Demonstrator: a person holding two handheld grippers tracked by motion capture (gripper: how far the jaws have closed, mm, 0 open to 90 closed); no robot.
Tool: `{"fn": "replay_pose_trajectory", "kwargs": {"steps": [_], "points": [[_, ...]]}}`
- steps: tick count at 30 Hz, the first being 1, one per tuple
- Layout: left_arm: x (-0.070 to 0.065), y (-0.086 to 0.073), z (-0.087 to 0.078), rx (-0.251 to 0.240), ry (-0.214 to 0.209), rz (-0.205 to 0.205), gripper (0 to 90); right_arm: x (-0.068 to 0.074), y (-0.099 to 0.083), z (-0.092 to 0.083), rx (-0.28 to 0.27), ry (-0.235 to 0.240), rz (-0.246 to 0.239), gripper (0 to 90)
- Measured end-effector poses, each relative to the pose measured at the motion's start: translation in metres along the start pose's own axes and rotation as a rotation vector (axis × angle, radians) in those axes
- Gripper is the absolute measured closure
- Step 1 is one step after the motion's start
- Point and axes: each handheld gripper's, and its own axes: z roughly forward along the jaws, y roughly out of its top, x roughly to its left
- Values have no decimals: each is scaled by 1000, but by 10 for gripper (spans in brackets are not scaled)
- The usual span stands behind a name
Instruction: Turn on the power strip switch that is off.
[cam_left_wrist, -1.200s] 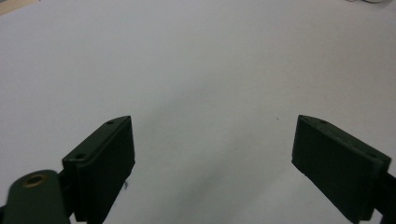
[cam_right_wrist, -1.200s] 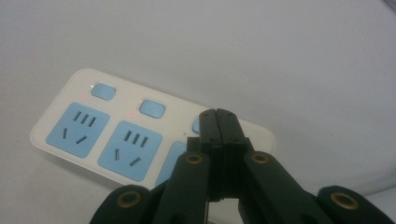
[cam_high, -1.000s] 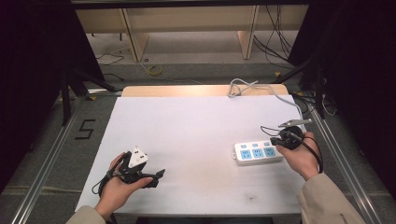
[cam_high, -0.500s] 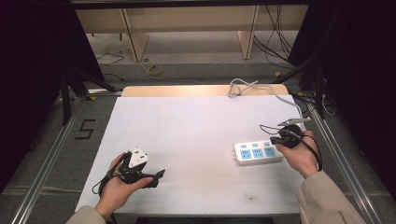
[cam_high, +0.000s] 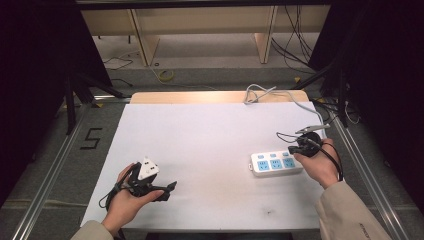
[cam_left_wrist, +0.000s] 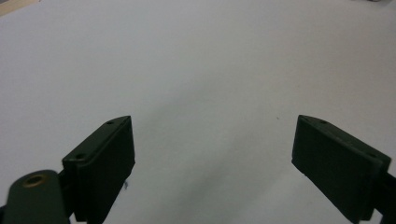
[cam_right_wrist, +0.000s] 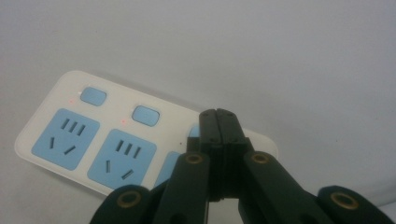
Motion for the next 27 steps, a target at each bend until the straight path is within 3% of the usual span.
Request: {"fn": "replay_pose_trajectory", "kwargs": {"steps": [27], "points": [[-1,0,0,-2,2,1,128,0,9,7,31,4,-10,900]]}}
